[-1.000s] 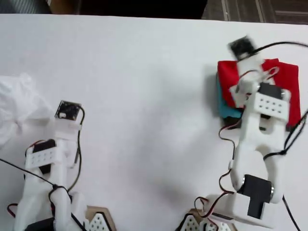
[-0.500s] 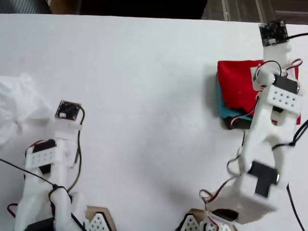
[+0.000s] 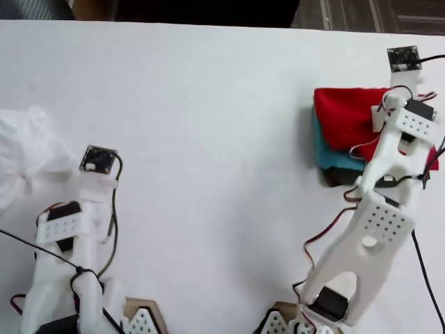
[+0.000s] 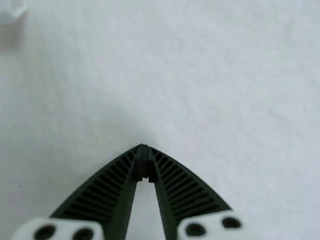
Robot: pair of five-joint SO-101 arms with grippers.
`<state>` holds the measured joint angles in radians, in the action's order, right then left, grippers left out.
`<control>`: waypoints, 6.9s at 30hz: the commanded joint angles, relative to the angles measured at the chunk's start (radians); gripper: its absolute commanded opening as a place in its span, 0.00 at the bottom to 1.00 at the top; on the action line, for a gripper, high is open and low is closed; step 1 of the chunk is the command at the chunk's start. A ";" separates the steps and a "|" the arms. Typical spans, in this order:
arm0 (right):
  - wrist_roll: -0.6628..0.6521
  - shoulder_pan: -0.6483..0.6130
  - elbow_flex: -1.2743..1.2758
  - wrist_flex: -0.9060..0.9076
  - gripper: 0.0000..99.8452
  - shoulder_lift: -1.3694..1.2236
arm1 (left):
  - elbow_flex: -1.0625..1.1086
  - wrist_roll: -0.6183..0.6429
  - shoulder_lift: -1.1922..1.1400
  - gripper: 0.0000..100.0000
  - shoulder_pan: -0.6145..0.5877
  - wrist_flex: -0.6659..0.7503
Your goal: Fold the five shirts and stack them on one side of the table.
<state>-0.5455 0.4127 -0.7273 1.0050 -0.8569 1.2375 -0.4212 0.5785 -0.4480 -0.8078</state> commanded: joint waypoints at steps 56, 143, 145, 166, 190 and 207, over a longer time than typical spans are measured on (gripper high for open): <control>-0.103 -0.647 1.513 -0.166 0.11 0.888 | -1.391 -0.069 -0.991 0.27 -0.385 -0.276; 0.044 -1.371 0.956 0.318 0.23 0.875 | -0.835 -0.393 -0.292 0.26 -0.724 -0.466; 0.044 -1.411 0.977 0.295 0.23 0.854 | -0.839 -0.394 -0.292 0.26 -0.738 -0.466; 0.101 -0.940 0.827 0.104 0.02 0.510 | -0.835 -0.393 -0.292 0.26 -0.724 -0.466; 0.101 -0.768 0.651 0.386 0.32 0.937 | -0.834 -0.385 -0.293 0.26 -0.631 -0.417; 0.109 -1.325 0.925 0.064 0.34 0.694 | -0.773 -0.394 -0.293 0.26 -0.700 -0.362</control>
<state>-0.4457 -0.8700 0.1979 1.1324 -0.1112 0.4473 -0.8063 0.2470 -1.1216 -1.2037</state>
